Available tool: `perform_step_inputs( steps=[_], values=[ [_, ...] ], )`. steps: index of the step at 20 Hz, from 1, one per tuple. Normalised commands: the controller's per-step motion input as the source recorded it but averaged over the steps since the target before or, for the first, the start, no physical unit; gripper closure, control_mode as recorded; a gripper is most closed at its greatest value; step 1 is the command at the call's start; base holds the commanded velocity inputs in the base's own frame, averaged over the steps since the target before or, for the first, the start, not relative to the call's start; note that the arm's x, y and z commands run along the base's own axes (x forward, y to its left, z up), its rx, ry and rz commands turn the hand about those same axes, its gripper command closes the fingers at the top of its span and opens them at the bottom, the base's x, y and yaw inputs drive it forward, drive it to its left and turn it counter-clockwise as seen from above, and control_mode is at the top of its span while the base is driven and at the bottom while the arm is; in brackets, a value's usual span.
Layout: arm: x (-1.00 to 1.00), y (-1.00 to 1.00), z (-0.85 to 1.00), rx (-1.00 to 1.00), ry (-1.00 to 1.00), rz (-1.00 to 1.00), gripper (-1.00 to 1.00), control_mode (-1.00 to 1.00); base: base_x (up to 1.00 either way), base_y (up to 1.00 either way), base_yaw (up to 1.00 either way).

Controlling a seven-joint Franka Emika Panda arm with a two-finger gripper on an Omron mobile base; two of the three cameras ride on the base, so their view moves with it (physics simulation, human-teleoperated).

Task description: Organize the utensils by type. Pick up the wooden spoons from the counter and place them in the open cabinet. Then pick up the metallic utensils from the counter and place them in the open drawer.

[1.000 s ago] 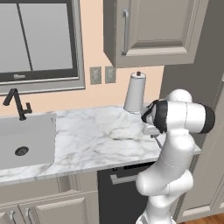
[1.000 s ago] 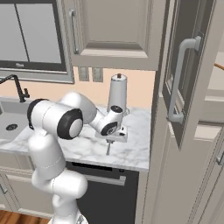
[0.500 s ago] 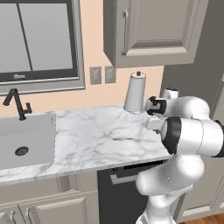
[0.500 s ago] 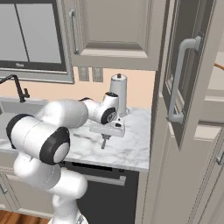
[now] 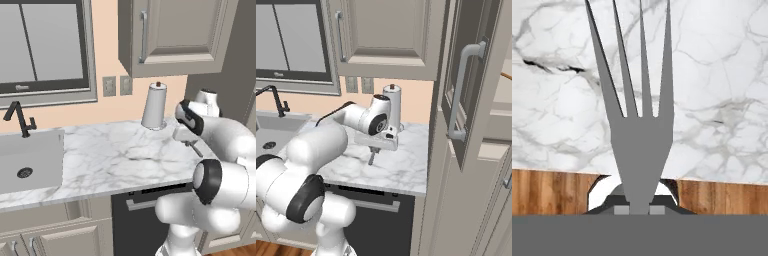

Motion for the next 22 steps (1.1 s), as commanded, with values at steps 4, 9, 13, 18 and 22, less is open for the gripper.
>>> perform_step_inputs(
  steps=[4,9,13,18,22],
  values=[
    [-0.47,0.33,0.17,0.0,-0.35,-0.02,1.0,-1.0,0.0,0.0,0.0],
    [-0.21,0.6,0.41,-0.11,-0.19,0.02,1.0,-1.0,0.0,0.0,0.0],
    [-0.35,0.34,0.65,-0.22,0.0,0.13,1.0,-1.0,0.0,0.0,0.0],
    [-0.36,0.09,0.34,-0.08,-0.07,0.06,1.0,-1.0,0.0,0.0,0.0],
    [-0.22,0.0,0.02,0.0,-0.13,0.0,1.0,-1.0,0.0,0.0,0.0]
  ],
)
